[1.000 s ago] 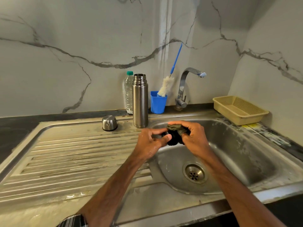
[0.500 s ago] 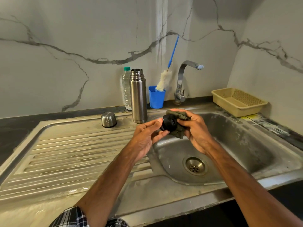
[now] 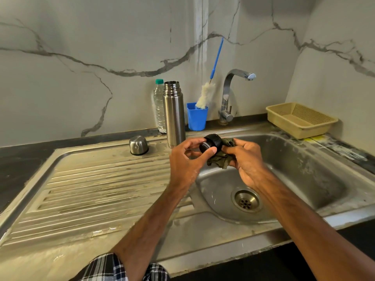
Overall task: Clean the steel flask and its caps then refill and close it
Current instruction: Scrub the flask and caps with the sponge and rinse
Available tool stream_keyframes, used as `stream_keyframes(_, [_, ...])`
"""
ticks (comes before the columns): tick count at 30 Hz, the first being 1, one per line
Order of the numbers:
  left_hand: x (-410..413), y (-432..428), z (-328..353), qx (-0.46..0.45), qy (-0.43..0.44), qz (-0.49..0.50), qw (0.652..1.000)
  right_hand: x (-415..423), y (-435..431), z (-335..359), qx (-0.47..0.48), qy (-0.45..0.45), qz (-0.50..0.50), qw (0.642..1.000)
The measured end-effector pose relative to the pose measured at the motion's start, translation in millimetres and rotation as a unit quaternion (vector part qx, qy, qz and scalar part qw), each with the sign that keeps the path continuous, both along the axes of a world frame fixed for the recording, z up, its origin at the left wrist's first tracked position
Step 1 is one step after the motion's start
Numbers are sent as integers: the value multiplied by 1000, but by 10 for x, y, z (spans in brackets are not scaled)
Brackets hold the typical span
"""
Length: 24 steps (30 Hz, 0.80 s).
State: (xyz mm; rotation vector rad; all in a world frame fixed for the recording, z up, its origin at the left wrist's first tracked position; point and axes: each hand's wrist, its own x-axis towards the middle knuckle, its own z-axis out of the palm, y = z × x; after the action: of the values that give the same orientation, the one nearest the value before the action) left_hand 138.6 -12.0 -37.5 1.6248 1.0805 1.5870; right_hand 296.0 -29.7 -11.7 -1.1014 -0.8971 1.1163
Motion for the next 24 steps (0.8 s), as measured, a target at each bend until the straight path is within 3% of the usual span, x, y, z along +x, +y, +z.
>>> stream_keyframes(5, [-70, 76, -42, 54, 50, 88, 993, -10, -26, -5, -5, 1, 17, 1000])
stream_keyframes(11, [1, 20, -62, 100, 144, 106, 979, -38, 3, -63, 0, -90, -35, 995])
stream_keyframes(14, [-37, 44, -70, 82, 157, 133, 975, -74, -31, -102, 53, -157, -44, 985])
stream_keyframes(18, [-6, -17, -42, 73, 159, 125, 977, -110, -63, -66, 117, -304, -91, 941])
stream_keyframes(24, [-8, -74, 9, 72, 169, 113, 976, -42, 6, -70, 103, -309, -66, 943])
